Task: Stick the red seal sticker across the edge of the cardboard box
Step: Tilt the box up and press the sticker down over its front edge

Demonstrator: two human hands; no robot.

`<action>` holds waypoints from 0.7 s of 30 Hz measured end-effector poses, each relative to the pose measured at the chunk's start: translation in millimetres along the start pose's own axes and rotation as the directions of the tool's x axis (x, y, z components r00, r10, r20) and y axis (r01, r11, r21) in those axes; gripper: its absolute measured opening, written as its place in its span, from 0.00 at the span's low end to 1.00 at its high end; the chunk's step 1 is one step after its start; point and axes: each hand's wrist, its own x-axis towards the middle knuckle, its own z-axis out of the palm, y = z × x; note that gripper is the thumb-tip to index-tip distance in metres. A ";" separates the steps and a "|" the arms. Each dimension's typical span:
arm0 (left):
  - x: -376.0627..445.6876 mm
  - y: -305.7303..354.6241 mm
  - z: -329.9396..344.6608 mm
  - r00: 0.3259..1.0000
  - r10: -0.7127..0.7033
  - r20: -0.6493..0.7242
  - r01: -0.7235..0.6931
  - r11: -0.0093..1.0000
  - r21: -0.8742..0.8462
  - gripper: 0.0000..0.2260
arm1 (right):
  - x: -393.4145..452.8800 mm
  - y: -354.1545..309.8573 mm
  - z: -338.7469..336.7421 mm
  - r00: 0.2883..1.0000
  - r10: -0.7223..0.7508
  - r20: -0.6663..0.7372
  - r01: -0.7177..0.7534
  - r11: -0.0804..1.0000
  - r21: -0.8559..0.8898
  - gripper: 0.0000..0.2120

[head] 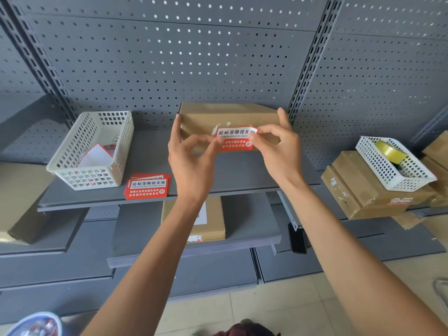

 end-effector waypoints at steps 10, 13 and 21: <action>27.0 25.5 21.8 0.989 0.006 -0.147 0.009 0.995 0.100 0.07 | 32.3 -20.7 2.2 0.997 -0.067 -0.028 0.064 0.993 -0.094 0.04; 33.9 30.6 32.1 0.979 -0.006 -0.203 0.032 0.992 0.125 0.11 | 37.1 -19.9 8.7 0.996 -0.066 -0.064 0.059 0.992 -0.111 0.04; 42.7 26.4 49.6 0.945 0.037 -0.326 0.031 0.979 0.201 0.10 | 54.0 -18.9 16.3 0.986 -0.099 -0.132 0.083 0.989 -0.124 0.06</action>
